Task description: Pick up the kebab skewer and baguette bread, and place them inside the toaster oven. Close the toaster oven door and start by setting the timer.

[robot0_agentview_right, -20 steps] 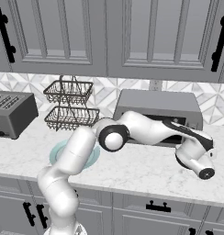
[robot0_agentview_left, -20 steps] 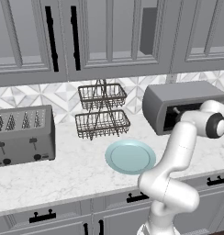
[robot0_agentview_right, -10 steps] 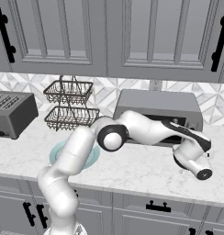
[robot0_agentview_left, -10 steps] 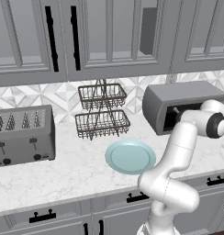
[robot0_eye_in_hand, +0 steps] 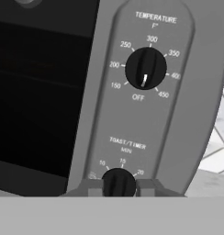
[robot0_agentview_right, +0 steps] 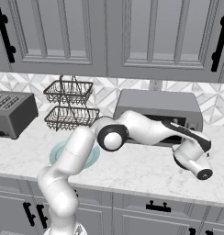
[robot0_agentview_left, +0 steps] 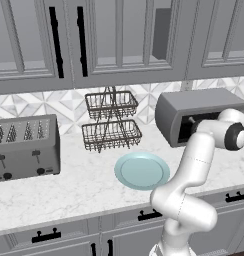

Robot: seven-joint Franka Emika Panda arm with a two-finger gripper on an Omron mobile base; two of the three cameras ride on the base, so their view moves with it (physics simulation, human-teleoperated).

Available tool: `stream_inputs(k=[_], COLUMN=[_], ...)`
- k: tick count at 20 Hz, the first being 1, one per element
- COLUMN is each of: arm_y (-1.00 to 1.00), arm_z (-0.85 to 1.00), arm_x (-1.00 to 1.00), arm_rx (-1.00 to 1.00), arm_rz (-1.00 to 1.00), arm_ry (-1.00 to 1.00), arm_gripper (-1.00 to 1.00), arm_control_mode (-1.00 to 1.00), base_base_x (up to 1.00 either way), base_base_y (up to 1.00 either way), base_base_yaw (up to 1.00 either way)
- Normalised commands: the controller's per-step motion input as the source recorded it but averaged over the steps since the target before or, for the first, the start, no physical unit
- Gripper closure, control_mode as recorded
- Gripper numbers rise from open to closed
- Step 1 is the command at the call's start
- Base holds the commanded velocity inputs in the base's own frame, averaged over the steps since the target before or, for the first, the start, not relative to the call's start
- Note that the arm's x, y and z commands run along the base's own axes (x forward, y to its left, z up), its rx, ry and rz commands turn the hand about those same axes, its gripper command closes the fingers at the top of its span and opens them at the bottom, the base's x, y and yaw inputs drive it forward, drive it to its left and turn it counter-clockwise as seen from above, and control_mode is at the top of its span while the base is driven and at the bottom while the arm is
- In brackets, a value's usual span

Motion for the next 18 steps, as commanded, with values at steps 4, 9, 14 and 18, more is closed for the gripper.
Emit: stream_inputs(k=[4,9,14,18], arm_y=[0.33,0.31,0.1,0.06], arm_z=[0.09,0.09,0.23,0.28], arm_x=[0.04,0.2,0.19,0.16], arm_rx=[0.0,0.0,0.08,0.15], arm_rz=[0.0,-0.06,-0.07,-0.07], arm_ry=[0.0,0.0,0.0,0.0], arm_gripper=[1.0,1.0,1.0,1.0], arm_control_mode=[-1.0,-1.0,-1.0,-1.0], base_base_x=[0.0,0.0,0.0,0.0], base_base_y=[0.0,0.0,0.0,0.0], base_base_yaw=[0.0,0.0,0.0,0.0])
